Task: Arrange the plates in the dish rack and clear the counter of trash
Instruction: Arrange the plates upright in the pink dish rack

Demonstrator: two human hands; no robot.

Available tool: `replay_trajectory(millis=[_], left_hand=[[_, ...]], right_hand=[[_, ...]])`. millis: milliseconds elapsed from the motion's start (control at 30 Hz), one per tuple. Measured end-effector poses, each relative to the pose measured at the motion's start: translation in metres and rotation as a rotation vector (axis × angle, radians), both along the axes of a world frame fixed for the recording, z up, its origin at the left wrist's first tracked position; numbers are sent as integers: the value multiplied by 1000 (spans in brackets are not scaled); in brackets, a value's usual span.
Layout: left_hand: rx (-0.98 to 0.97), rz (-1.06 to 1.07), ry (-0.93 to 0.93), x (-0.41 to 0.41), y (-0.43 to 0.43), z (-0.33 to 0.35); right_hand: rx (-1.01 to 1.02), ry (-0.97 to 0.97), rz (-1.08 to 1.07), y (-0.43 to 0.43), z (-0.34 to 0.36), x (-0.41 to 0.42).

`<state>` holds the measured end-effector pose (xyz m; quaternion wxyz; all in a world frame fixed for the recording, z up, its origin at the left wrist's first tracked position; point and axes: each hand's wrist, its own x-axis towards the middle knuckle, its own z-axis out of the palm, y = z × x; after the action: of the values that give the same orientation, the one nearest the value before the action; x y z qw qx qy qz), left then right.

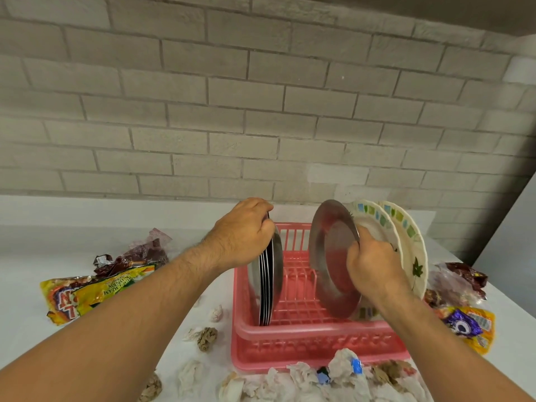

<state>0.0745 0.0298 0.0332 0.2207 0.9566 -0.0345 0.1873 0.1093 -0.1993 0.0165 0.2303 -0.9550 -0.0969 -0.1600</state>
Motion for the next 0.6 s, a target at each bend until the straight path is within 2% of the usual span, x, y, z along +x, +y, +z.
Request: replay_trajectory(millis=[400, 600], left_hand=[[-10, 0, -7, -1, -1, -1], [-20, -8, -9, -2, 0, -1]], right_hand=[[123, 85, -104, -5, -7, -16], [161, 111, -81, -7, -10, -23]])
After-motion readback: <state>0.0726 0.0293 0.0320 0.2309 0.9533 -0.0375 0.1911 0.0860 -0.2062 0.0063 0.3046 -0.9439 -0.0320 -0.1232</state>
